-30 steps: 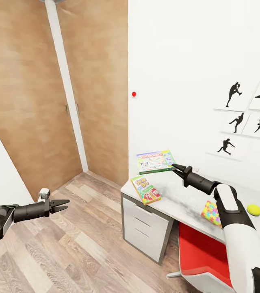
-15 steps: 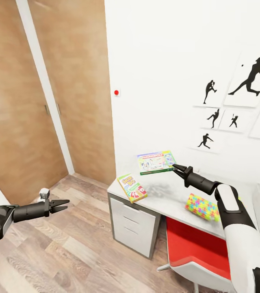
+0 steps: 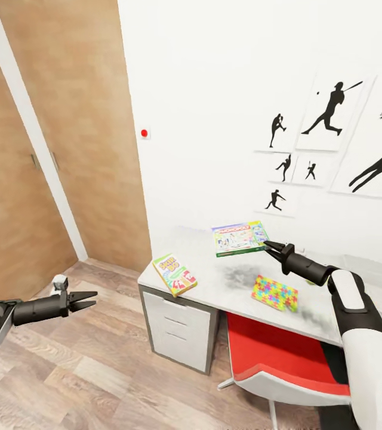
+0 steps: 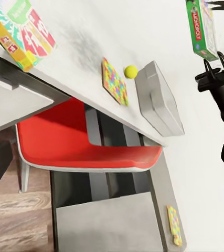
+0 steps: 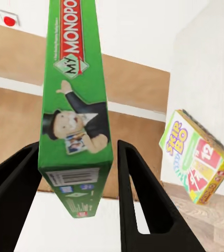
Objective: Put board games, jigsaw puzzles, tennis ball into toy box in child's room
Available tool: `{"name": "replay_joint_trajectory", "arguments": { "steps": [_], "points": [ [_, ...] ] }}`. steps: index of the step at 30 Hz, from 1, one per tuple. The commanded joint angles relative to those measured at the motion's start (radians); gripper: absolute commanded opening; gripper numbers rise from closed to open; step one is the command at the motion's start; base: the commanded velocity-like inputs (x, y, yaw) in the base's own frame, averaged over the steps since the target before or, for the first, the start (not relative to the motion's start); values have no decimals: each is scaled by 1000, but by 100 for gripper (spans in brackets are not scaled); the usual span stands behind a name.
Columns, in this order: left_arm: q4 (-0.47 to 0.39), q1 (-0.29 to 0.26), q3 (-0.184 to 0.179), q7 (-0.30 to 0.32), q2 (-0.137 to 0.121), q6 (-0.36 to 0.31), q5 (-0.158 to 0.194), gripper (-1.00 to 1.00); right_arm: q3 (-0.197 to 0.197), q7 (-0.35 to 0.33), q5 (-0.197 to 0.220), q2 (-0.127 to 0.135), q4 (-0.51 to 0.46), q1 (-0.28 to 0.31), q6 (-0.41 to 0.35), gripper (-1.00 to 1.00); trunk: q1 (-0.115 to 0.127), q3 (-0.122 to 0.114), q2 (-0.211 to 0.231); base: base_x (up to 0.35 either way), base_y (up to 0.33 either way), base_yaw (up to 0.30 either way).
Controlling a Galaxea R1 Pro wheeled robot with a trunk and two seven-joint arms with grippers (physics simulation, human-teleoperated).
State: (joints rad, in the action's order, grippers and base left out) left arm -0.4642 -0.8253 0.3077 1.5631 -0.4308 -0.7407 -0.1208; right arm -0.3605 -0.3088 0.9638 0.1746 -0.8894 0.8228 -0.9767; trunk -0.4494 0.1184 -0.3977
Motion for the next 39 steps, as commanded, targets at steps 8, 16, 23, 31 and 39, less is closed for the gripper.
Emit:
{"name": "replay_joint_trajectory", "arguments": {
  "steps": [8, 16, 23, 31, 39],
  "points": [
    [-244, -65, -2, 8, 5, -280, -16, 100, -30, -9, 0, 52, -3, 17, -12, -100, -1, 10, -2, 0, 0, -238],
    [-308, -87, -4, 8, 70, -302, -22, 100, -86, -9, 1, 80, -3, 22, -15, -100, -1, 17, -2, 0, 0, -236],
    [-310, -87, -4, 8, 73, -298, -20, 100, -98, -9, -2, 82, -3, 20, -15, -100, -1, 24, -2, 0, 0, -236],
    [-309, -87, -9, 8, 68, -294, -24, 100, -100, -10, 1, 81, 1, 9, -11, -100, -1, 32, -2, 0, 0, -236],
    [-309, -87, -9, 8, 63, -294, -24, 100, -123, -9, 0, 86, -2, 7, -12, -100, -1, 39, -2, 0, 0, -236]
  ]
}}
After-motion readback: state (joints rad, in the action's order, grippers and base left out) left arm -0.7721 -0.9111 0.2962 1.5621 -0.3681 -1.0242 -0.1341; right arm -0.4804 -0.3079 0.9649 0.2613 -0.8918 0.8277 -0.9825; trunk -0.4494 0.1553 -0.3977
